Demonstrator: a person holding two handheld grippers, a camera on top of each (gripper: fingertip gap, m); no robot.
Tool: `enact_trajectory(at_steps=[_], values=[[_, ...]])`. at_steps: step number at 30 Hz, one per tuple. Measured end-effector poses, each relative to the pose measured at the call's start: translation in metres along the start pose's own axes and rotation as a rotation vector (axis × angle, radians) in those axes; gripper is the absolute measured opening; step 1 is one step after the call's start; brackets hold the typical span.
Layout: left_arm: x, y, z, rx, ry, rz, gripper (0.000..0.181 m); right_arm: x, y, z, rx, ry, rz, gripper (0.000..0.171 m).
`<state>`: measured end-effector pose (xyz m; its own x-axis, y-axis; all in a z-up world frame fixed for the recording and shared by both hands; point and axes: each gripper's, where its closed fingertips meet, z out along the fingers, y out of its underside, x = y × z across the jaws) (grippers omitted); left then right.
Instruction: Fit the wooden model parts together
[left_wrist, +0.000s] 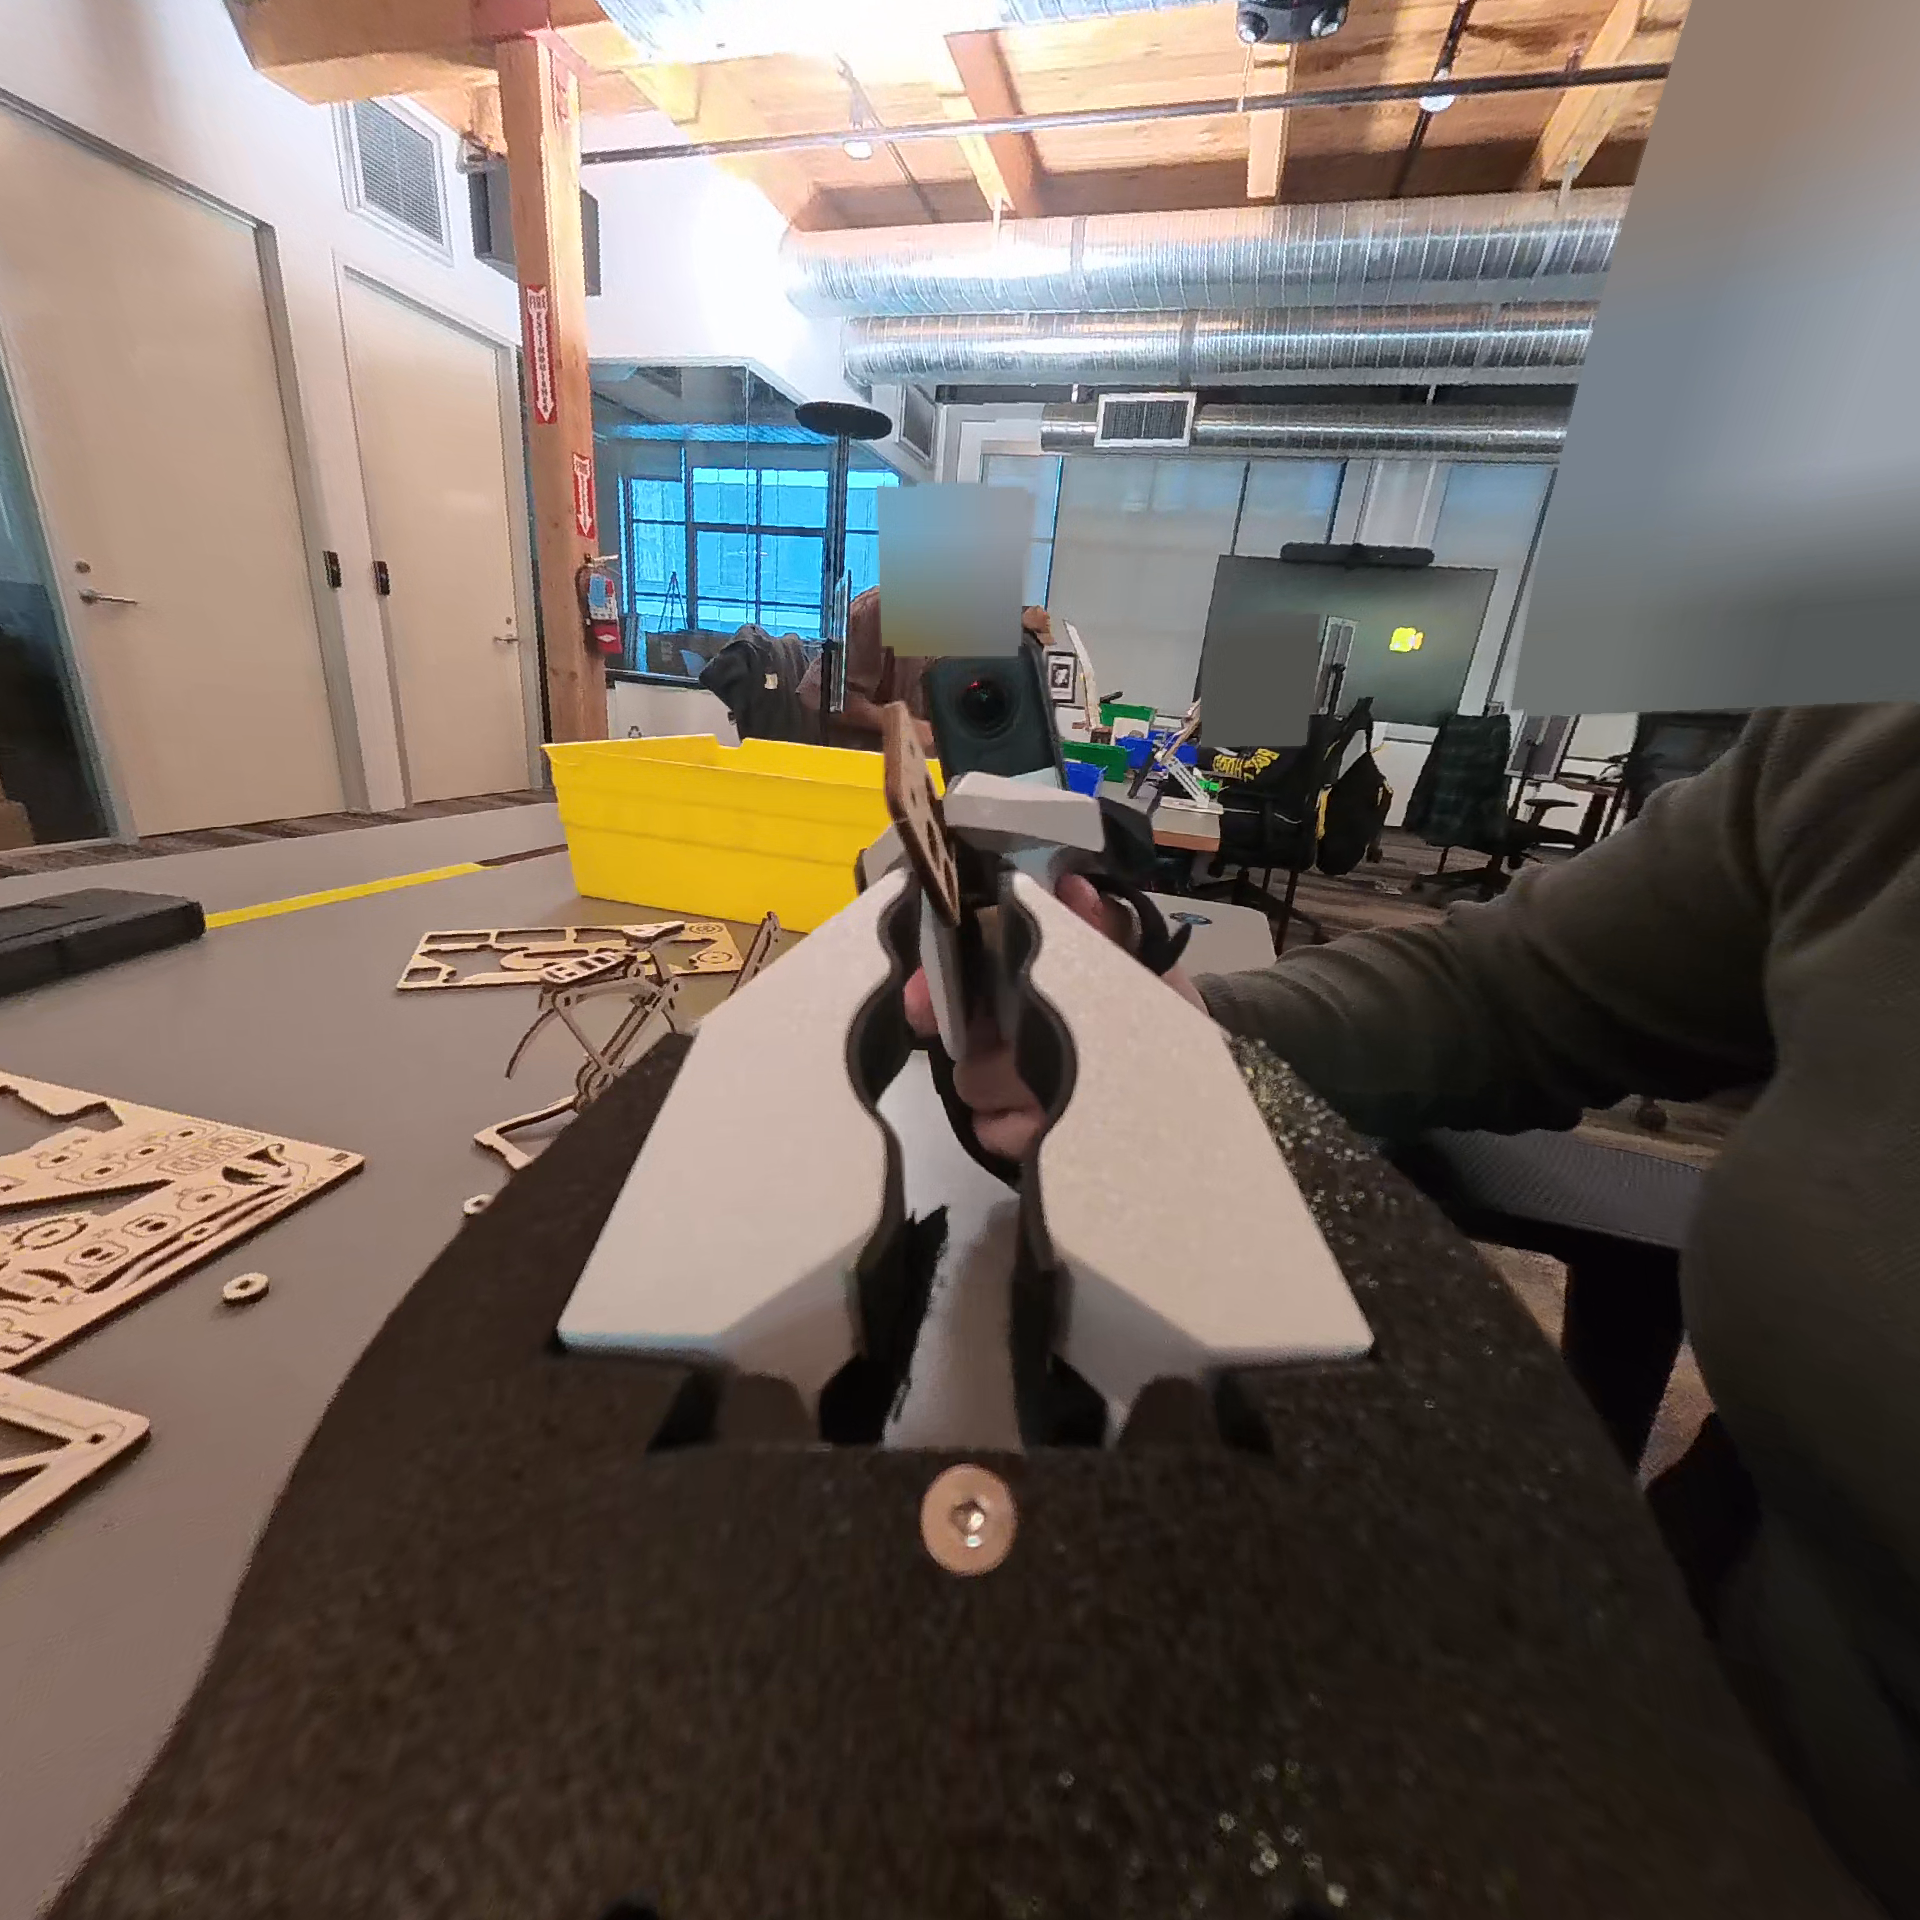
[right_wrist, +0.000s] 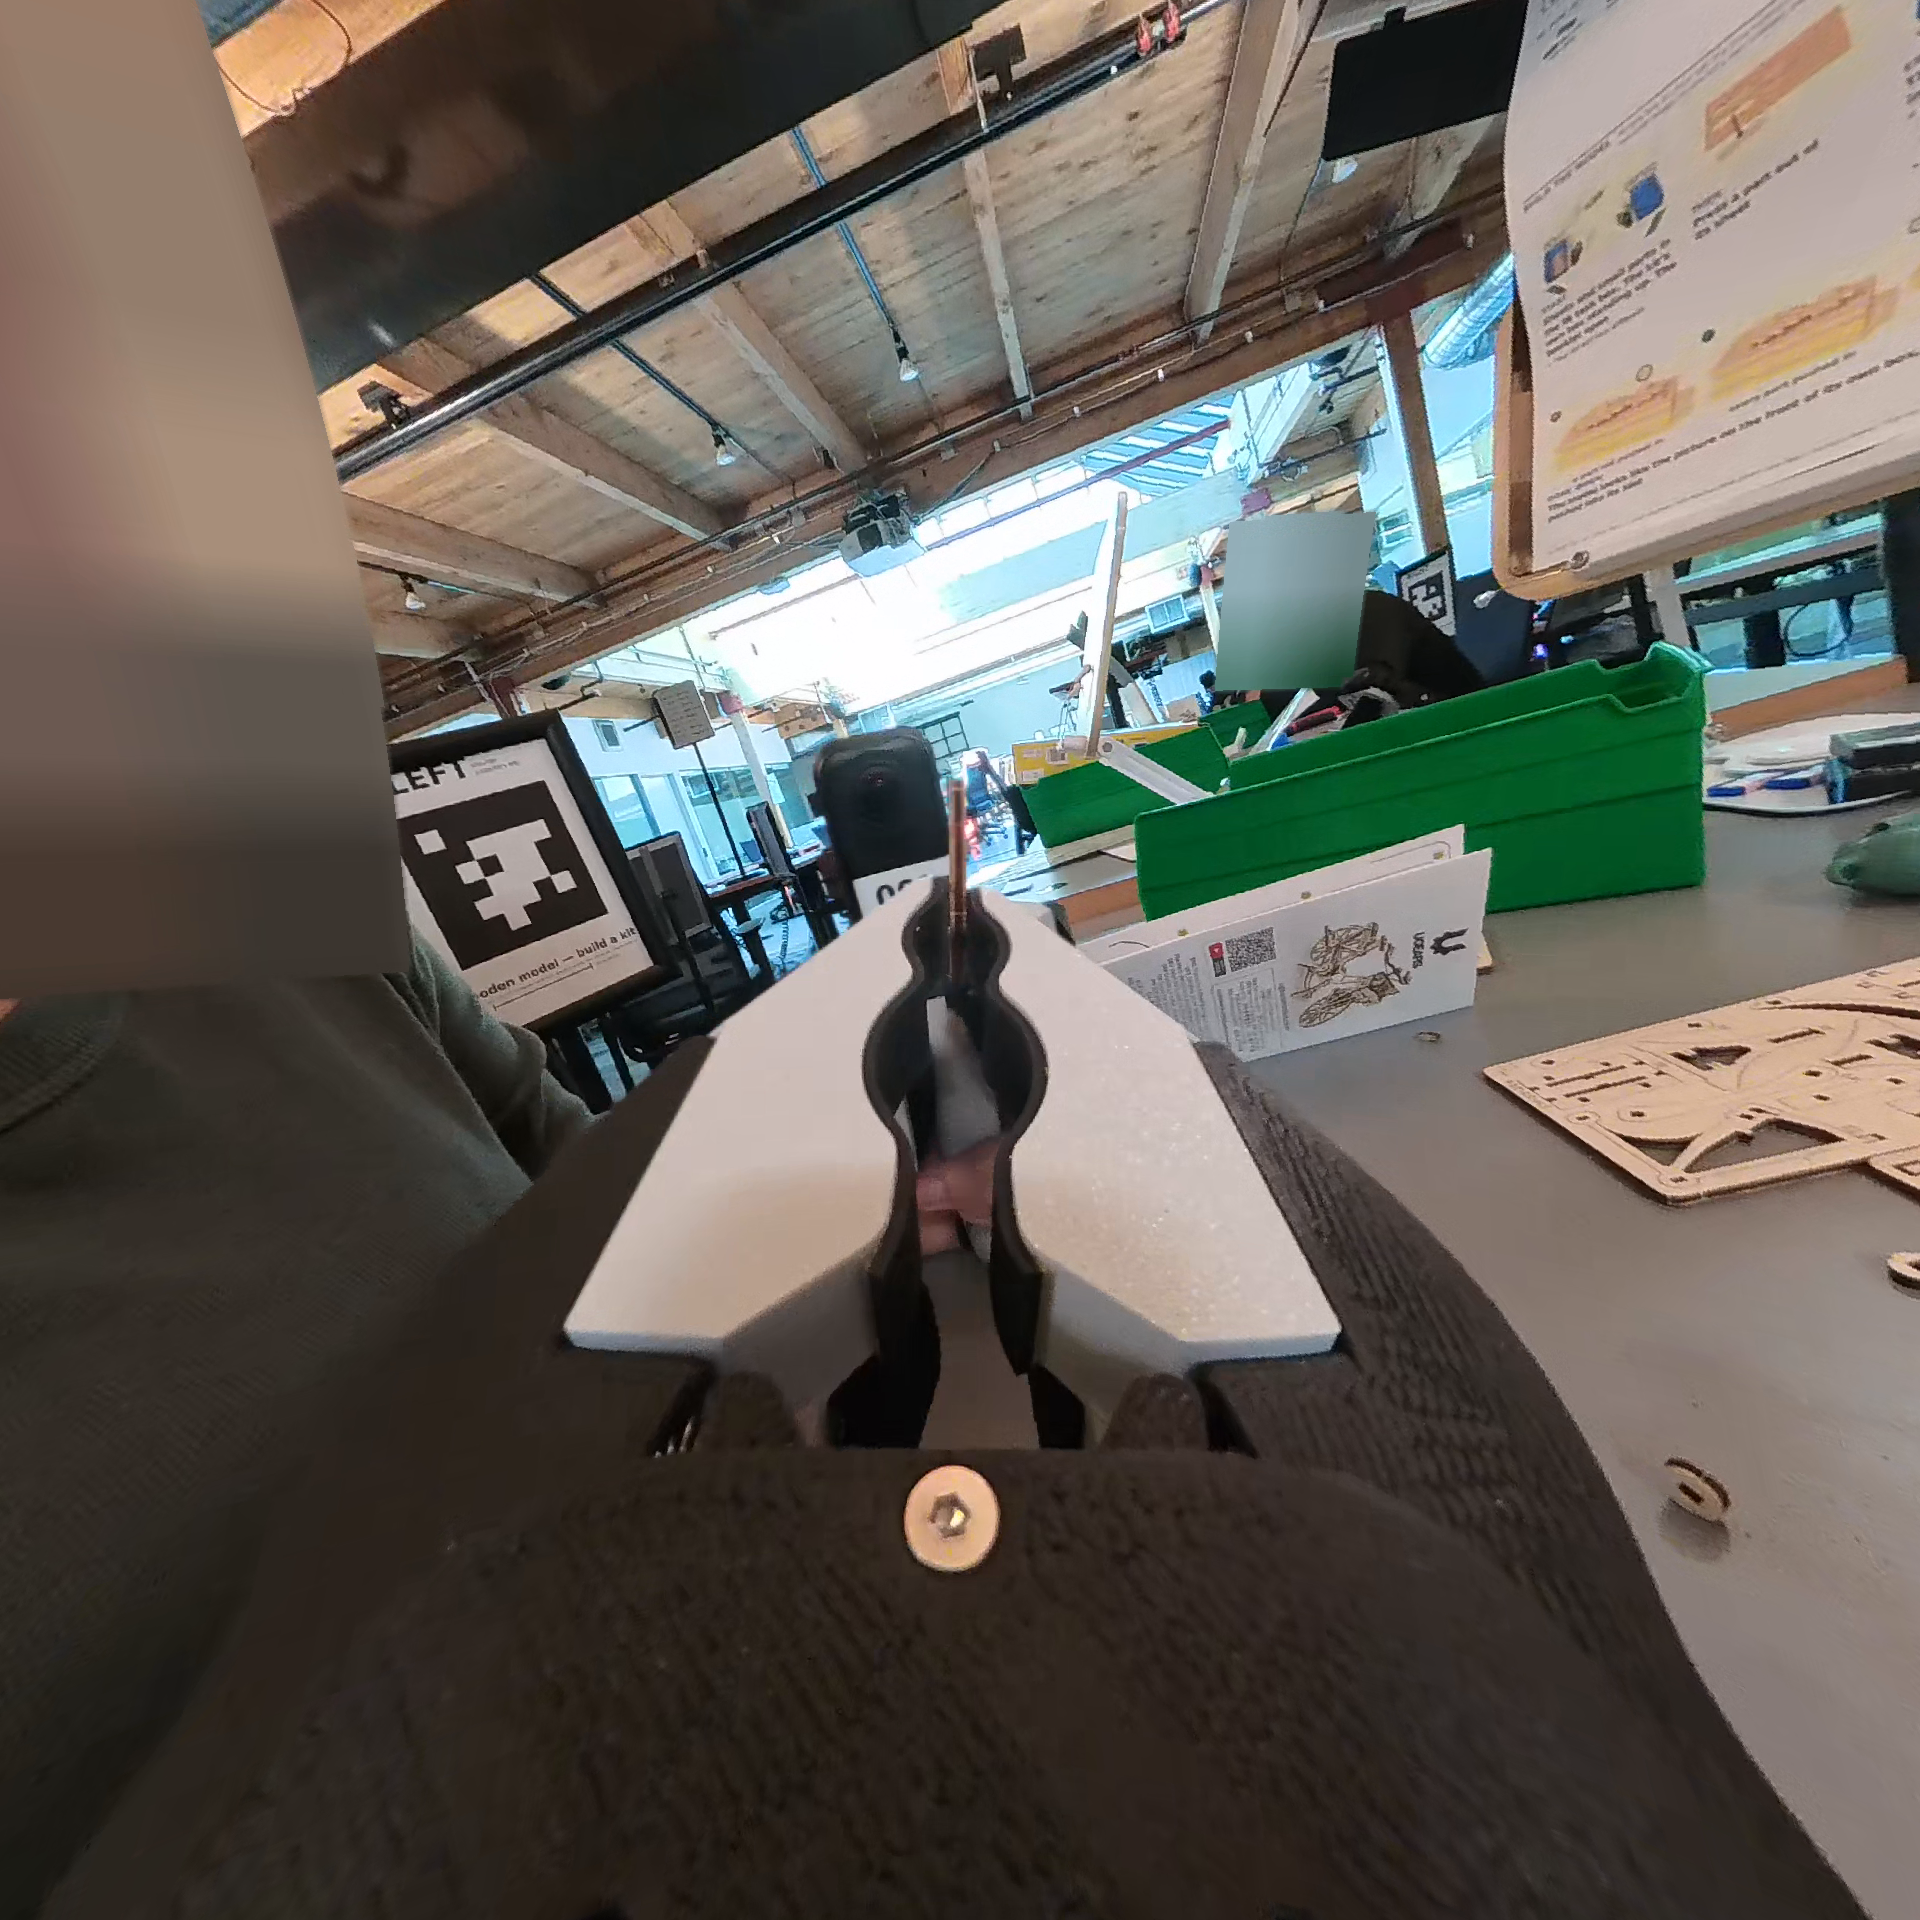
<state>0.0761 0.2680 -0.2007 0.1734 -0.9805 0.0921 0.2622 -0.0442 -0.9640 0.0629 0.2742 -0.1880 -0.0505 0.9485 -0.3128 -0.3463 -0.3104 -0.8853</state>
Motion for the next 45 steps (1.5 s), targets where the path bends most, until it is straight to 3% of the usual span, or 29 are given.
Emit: enact_trajectory(at_steps=[7,10,14,18,20,23,27,30,32,45], values=[[-0.007,0.000,0.000,0.010,-0.017,-0.058,0.005,0.002,0.004,0.000,-0.008,0.003,0.016,0.000],[-0.007,0.002,0.000,-0.012,-0.031,-0.036,0.000,0.005,0.004,-0.001,-0.046,0.063,-0.080,0.004],[-0.013,0.020,0.000,-0.128,-0.070,-0.043,0.000,0.017,0.001,-0.008,-0.138,0.192,-0.269,0.024],[-0.012,0.037,0.004,-0.250,-0.073,-0.015,0.000,0.018,0.011,-0.016,-0.306,0.183,-0.363,0.014],[-0.010,0.040,0.006,-0.275,-0.055,-0.023,0.000,0.014,0.017,-0.018,-0.362,0.141,-0.359,0.004],[-0.006,0.043,0.006,-0.298,-0.014,-0.042,0.000,0.011,0.022,-0.020,-0.393,0.099,-0.307,0.003],[-0.009,0.039,0.006,-0.265,0.001,-0.099,0.003,0.010,0.019,-0.017,-0.336,0.094,-0.227,0.001],[-0.014,0.032,0.004,-0.211,-0.047,-0.067,0.022,0.007,0.013,-0.012,-0.233,0.047,-0.097,0.001],[-0.013,0.032,0.005,-0.210,-0.037,-0.078,0.024,0.008,0.013,-0.010,-0.191,0.023,-0.033,0.001],[-0.003,0.017,0.004,-0.110,0.046,-0.133,0.000,0.004,0.006,-0.009,-0.112,-0.019,-0.026,0.001]])
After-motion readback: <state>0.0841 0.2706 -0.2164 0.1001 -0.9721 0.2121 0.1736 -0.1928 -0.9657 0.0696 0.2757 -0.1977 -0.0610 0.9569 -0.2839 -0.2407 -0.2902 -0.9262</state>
